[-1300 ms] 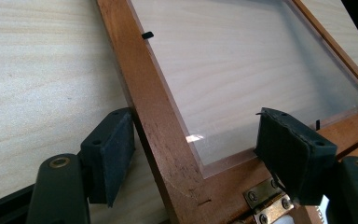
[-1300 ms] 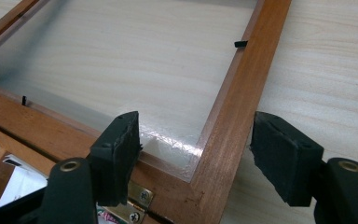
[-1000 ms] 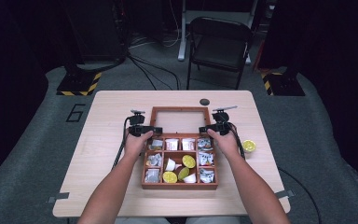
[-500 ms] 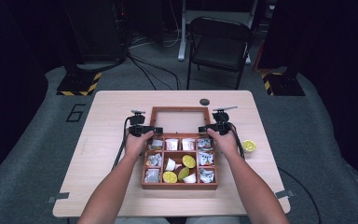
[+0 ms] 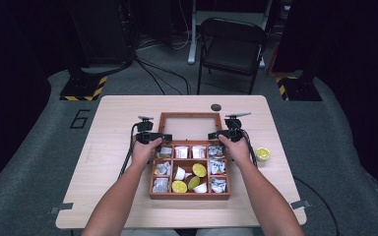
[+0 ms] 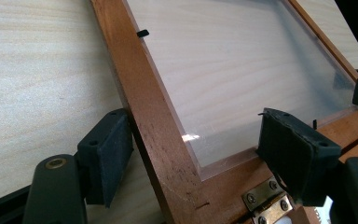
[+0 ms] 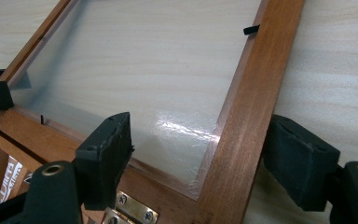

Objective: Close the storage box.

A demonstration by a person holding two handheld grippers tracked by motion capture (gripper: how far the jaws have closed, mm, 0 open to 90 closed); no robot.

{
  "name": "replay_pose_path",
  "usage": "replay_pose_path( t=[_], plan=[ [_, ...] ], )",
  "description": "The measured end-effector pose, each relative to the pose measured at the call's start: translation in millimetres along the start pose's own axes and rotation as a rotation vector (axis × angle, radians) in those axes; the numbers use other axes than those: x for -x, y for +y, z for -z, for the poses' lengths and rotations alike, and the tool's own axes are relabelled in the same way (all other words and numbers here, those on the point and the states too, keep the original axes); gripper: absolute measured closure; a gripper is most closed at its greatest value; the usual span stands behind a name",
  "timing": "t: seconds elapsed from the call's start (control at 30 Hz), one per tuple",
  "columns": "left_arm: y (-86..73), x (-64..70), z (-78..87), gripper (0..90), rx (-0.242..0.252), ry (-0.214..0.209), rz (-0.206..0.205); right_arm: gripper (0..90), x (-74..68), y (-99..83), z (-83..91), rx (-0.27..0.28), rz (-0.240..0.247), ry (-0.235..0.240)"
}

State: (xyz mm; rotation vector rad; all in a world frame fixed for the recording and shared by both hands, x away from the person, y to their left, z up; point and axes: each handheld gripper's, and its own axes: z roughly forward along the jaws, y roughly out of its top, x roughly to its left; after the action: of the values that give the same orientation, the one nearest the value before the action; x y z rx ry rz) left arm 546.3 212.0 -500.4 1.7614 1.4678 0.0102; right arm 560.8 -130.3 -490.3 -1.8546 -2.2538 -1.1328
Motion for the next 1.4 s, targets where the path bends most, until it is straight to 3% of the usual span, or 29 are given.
replay_pose_path(
  t=[0.03,0.33,0.67,0.93,1.1,1.2,1.27,1.3,1.4],
  plan=[
    [0.1,0.1,0.0,26.4,-0.001,0.000,0.001,24.3,0.5,0.2,-0.5,0.006,0.017,-0.003],
    [0.4,0.1,1.0,28.4,0.004,-0.006,0.019,24.7,-1.5,1.4,1.1,0.007,0.020,-0.013],
    [2.0,3.4,6.2,32.9,0.023,0.019,-0.017,28.0,-4.9,3.1,6.9,0.049,0.055,-0.028],
    [4.9,5.7,16.8,35.4,0.060,0.011,-0.028,29.4,-9.6,4.8,15.2,0.080,0.072,-0.022],
    [7.7,12.2,30.6,37.1,0.107,-0.009,-0.030,30.8,-18.7,9.0,31.4,0.096,0.108,-0.024],
    [7.9,16.3,37.7,37.1,0.116,-0.007,-0.058,30.9,-25.6,10.6,38.2,0.104,0.154,-0.043],
    [7.5,18.3,40.0,37.3,0.118,-0.006,-0.061,31.6,-28.6,9.4,42.9,0.113,0.160,-0.046],
    [6.4,22.2,44.7,37.5,0.119,0.011,-0.097,32.9,-29.7,8.8,45.5,0.116,0.166,-0.045],
    [3.2,29.8,52.0,39.1,0.125,0.028,-0.142,33.7,-34.6,4.9,55.1,0.132,0.171,-0.033]
  ],
)
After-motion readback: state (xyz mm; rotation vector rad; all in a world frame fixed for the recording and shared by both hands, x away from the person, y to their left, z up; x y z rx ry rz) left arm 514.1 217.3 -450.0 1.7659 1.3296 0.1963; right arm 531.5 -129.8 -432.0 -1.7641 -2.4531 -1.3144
